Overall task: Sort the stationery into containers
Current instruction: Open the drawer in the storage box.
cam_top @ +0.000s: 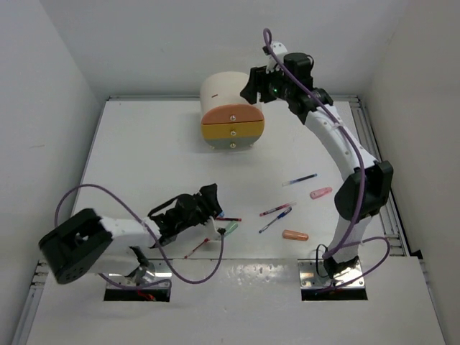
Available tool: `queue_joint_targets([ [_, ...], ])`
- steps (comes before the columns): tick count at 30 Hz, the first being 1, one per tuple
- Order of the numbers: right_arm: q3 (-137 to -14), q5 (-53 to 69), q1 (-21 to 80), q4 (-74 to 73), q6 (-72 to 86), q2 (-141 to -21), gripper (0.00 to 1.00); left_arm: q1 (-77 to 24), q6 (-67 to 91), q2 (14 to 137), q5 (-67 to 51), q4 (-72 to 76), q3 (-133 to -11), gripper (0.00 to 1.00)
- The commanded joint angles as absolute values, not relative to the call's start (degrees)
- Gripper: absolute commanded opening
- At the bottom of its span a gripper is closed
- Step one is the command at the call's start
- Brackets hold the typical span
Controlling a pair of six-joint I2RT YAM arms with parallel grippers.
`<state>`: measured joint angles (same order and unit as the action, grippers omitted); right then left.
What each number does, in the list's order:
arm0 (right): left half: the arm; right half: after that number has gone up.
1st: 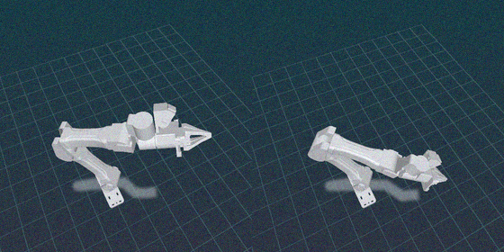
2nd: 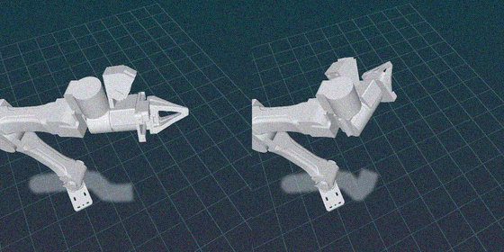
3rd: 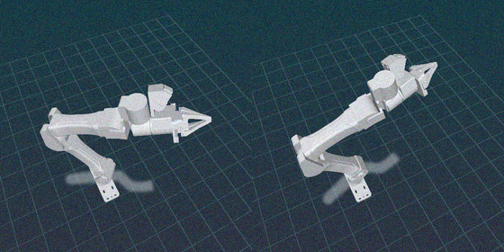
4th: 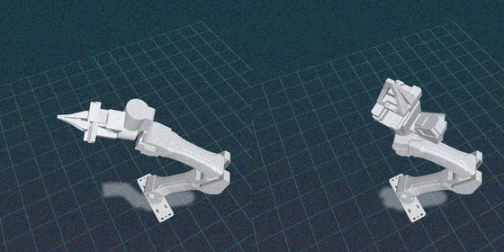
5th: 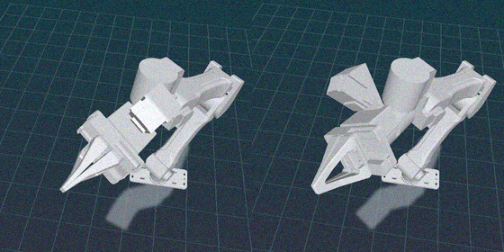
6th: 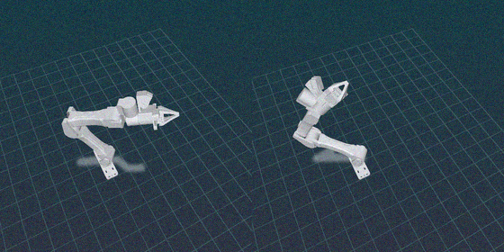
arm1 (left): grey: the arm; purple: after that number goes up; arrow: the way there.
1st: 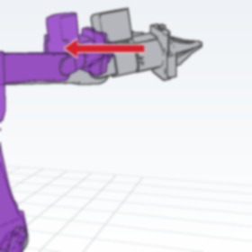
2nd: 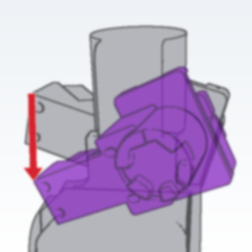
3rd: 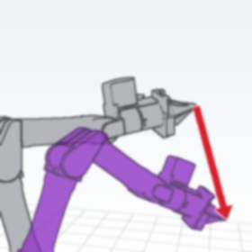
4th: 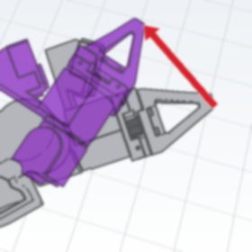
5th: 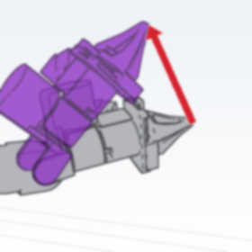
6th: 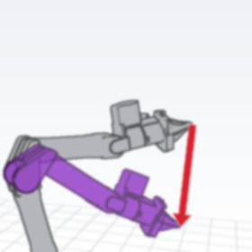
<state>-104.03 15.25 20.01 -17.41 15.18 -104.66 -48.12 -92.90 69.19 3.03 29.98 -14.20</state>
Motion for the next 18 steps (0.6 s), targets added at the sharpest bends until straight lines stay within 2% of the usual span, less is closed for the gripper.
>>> queue_joint_targets([
  [1, -107.14, 18.81, 20.13, -16.88, 17.75, -106.96, 0.64, -49.83, -102.74, 78.72, 10.8, 64.01, -18.26, 0.56],
  [4, -107.75, 19.77, 19.95, -15.91, 18.02, -108.63, 0.6, -50.01, -103.18, 91.36, 13.0, 73.34, -23.88, 0.51],
  [7, -107.75, 20.13, 19.69, -15.03, 18.28, -109.68, 0.59, -50.19, -104.76, 99.11, 13.97, 81.79, -28.99, 0.5],
  [18, -110.39, 20.56, 19.25, -13.45, 18.72, -113.46, 0.61, -48.87, -101.61, 107.84, 16.87, 83.42, -40.24, 0.51],
])
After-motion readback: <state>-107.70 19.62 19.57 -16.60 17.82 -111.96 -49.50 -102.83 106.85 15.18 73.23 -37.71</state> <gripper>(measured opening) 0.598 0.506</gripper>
